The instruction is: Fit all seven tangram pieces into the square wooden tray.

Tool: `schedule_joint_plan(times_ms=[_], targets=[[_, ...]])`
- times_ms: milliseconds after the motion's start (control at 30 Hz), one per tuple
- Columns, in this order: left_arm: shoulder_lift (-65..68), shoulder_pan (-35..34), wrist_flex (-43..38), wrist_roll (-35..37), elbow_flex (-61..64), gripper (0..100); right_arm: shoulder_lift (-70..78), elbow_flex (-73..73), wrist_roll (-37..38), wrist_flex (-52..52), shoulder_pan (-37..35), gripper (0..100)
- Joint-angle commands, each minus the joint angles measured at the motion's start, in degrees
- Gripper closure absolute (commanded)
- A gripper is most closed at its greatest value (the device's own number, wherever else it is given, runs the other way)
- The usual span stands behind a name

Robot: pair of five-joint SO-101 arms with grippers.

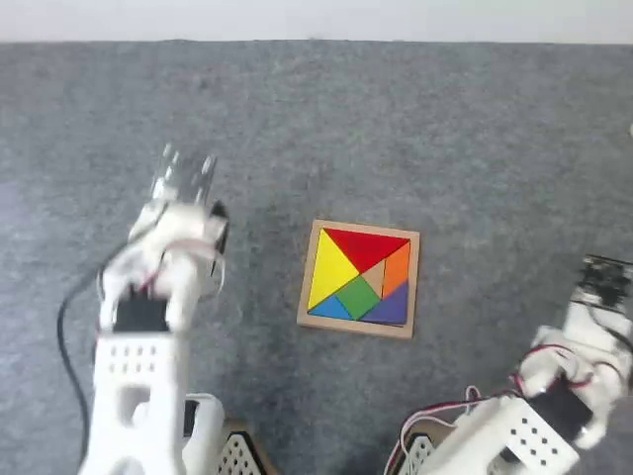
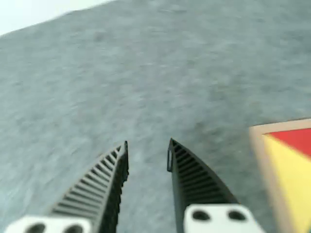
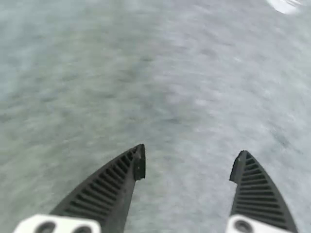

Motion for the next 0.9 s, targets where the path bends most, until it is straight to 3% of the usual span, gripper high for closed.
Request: schedule_joint_plan(times_ms=[0,200,333,533,733,867], targets=[[-14.0,-2.9,-0.5,-0.6,9.8,86,-0.7,1.4,0.5,2.6,-8.0,74.1],[-29.1,-2.5,4.7,2.3,20.3,86,-0.7,7.4,0.5,2.6,-20.0,99.8],[-38.9,-2.5,4.6,4.6,29.8,86,-0.7,11.4,0.5,1.8,-24.4,97.6],[-46.9,-2.1,14.2,4.5,29.2,86,-0.7,13.6,0.9,-0.3,-24.3,99.0],[-46.1,-1.4,17.1,-7.0,29.3,86,0.0,5.6,0.6,-1.9,-26.0,98.3],[-46.2,-1.5,19.4,-8.9,29.3,86,3.7,-1.8,0.5,3.4,-34.2,86.1]])
